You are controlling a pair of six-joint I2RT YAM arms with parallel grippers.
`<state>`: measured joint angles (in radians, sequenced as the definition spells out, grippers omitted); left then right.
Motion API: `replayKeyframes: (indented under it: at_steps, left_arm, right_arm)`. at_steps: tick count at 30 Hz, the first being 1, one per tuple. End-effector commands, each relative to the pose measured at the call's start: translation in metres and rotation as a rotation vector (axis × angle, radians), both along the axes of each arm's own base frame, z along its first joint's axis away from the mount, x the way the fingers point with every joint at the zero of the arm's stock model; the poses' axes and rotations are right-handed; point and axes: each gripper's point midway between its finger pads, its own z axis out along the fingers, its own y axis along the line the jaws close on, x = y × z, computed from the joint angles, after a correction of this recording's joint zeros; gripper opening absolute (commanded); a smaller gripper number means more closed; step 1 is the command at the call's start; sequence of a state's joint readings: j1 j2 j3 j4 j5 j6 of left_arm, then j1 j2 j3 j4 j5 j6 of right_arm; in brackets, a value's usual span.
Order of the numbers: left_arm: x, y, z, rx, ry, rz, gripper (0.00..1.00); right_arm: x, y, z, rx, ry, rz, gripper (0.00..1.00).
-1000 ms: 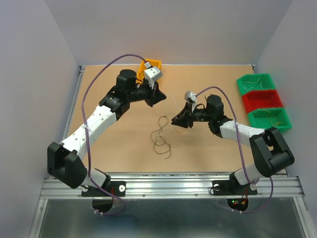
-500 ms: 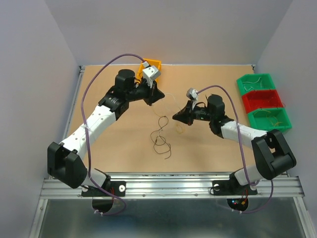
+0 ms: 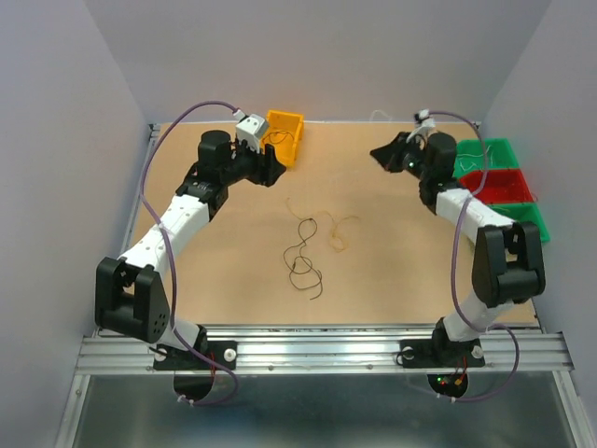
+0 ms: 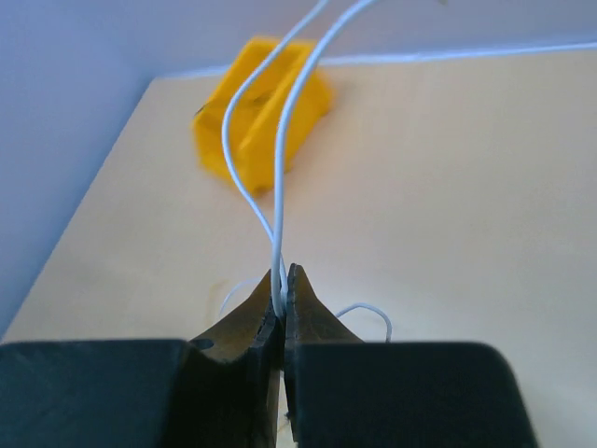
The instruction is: Untangle the cables
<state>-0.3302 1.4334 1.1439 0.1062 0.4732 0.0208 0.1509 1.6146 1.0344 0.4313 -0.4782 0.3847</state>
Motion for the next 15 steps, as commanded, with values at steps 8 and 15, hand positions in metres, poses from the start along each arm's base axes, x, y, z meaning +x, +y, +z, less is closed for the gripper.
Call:
replayKeyframes:
  at_steps: [8,15]
  left_arm:
    - [0.005,-0.011,0.01,-0.043,-0.067,-0.069,0.67]
    - [0.003,-0.012,0.015,-0.047,-0.097,-0.083,0.64]
  right_arm:
    - [0.133,-0.243,0.009,0.18,0.078,-1.005,0.01]
    - [0.137,-0.33,0.013,-0.011,-0.028,-1.442,0.01]
